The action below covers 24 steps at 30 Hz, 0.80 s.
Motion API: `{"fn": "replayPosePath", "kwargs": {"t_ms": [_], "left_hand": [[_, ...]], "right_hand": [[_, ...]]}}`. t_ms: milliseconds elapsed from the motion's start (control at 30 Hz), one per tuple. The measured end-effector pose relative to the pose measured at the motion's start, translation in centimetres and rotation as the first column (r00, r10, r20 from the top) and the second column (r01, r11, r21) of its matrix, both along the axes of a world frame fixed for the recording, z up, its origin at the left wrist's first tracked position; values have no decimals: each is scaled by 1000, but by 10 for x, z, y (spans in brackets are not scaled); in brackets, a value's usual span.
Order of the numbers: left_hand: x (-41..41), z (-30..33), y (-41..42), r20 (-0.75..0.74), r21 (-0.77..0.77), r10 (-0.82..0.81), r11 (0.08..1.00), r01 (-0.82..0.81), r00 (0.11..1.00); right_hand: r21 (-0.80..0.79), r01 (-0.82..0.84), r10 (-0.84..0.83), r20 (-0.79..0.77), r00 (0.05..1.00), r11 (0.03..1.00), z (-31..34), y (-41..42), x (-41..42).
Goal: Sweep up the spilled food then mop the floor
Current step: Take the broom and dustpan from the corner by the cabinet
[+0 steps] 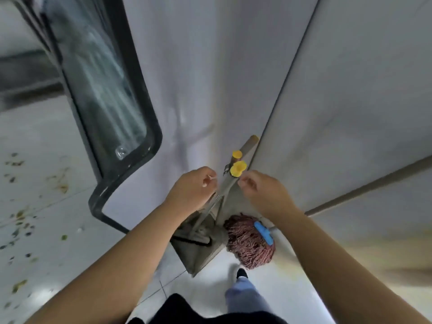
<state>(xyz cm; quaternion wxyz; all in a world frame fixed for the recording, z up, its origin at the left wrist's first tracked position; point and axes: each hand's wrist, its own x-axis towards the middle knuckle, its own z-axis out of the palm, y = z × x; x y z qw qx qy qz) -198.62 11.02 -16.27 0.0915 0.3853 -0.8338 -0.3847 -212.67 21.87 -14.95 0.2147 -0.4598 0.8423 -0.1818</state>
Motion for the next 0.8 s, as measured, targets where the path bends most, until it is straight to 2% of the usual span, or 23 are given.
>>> {"fn": "replayPosePath", "kwargs": {"t_ms": [167,300,433,533,667,733,800], "left_hand": [[-29,-6,15,62,83,209,973,-214,976],[-40,-8,19,83,156,364,915,-373,928],[-46,-12,21,86,241,440,861,-447,894],[-43,-19,26,44,385,541,766,-514,840],[-27,-31,39,55,479,636,660,-579,770],[-15,-34,48,39,525,686,605,-599,727],[-4,-36,57,30,577,748,529,-623,663]], "right_hand": [[-76,-78,86,103,991,994,-11,-27,-47],[-100,-173,190,194,962,980,-15,-45,-57],[-20,-316,317,70,946,948,-22,-57,-54],[-25,-261,262,108,959,965,-22,-61,-50],[-20,-366,366,105,925,930,-24,-60,-30],[-50,-375,378,180,908,926,-26,-58,-16],[-82,-307,316,335,887,948,-30,-55,-6]]}}
